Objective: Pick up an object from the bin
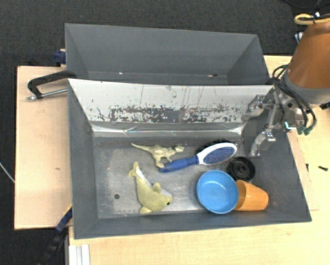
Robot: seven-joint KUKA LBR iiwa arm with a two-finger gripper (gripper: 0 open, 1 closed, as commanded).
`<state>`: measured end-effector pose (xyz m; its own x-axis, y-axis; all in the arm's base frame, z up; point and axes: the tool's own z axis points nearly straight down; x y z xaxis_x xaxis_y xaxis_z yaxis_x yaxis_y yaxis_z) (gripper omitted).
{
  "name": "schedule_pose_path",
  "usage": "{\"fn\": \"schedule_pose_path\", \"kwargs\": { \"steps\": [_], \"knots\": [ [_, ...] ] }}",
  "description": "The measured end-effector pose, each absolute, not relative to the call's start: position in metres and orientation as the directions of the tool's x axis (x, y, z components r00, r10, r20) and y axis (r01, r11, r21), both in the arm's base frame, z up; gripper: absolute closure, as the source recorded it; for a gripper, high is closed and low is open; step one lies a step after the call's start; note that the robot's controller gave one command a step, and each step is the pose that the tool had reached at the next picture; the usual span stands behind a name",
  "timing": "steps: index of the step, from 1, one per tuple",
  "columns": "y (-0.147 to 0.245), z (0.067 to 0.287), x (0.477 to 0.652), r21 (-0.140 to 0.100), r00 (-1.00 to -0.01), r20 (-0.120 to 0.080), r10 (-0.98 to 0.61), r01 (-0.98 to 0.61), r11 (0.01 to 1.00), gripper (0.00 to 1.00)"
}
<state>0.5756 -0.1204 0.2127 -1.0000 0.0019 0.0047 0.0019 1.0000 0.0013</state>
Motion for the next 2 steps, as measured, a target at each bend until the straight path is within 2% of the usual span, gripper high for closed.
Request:
{"fn": "schedule_pose_path", "kwargs": {
  "steps": [1,2],
  "knots": [
    [-0.066,0.083,0.6,-0.001,-0.991,-0.007,-0.134,-0.134,0.991,0.0],
    [-0.056,0.102,0.601,-0.001,-0.976,-0.008,-0.217,-0.217,0.976,0.0]
  ]
}}
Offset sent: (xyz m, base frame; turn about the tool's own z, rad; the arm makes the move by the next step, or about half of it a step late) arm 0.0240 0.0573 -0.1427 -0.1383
